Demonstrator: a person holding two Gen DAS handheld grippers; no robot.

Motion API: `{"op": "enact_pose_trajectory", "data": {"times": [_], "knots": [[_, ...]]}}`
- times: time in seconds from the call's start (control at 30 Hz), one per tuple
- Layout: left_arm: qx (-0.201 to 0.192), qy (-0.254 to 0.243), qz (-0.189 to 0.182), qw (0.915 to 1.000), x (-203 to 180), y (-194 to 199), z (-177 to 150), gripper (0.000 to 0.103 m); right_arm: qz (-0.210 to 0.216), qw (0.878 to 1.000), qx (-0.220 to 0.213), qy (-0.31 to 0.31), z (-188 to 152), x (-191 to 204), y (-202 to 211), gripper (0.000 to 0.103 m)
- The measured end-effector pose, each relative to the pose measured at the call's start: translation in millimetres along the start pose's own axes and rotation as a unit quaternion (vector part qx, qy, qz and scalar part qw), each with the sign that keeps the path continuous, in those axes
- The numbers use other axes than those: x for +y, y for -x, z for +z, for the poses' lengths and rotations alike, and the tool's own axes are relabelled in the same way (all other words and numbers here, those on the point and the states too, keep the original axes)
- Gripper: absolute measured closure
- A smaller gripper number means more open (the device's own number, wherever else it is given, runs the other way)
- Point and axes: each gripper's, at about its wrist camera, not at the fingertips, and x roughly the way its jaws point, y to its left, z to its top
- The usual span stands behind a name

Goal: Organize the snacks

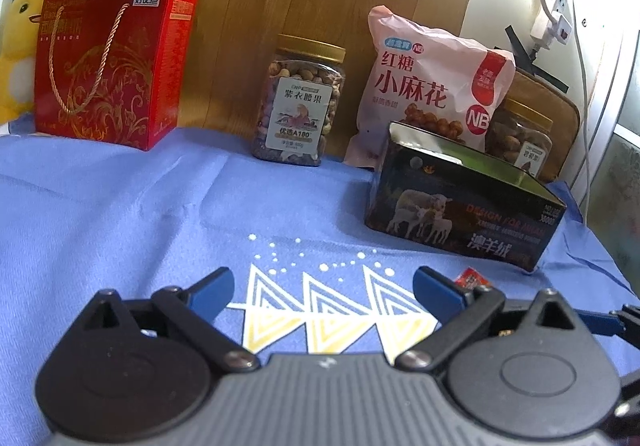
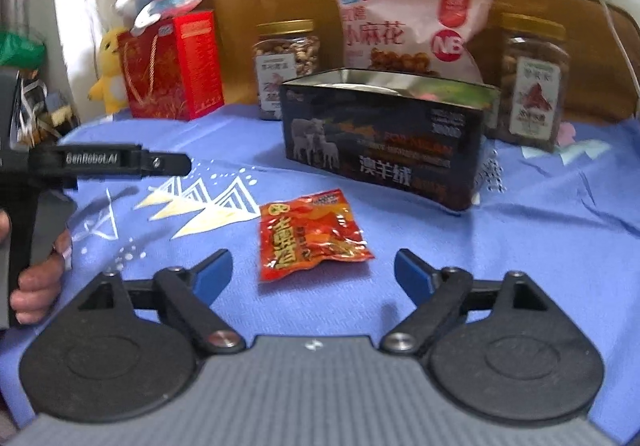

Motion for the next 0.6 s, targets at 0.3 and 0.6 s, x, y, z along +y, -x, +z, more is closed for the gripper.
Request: {"op": "enact_pose_trajectory", "data": {"times": [0.3,0.6], "knots": [[0.013,0.0,-0.009,0.9999,0,-4,1,0.004,0.044,0.998,0.019,0.038,0,14,-20,0.039],[0.04,0.016,-0.036,0.9984,5,-9,1,0.004,0.064,0.996,0.004,0.064,-2,39,-12,0.085]]}}
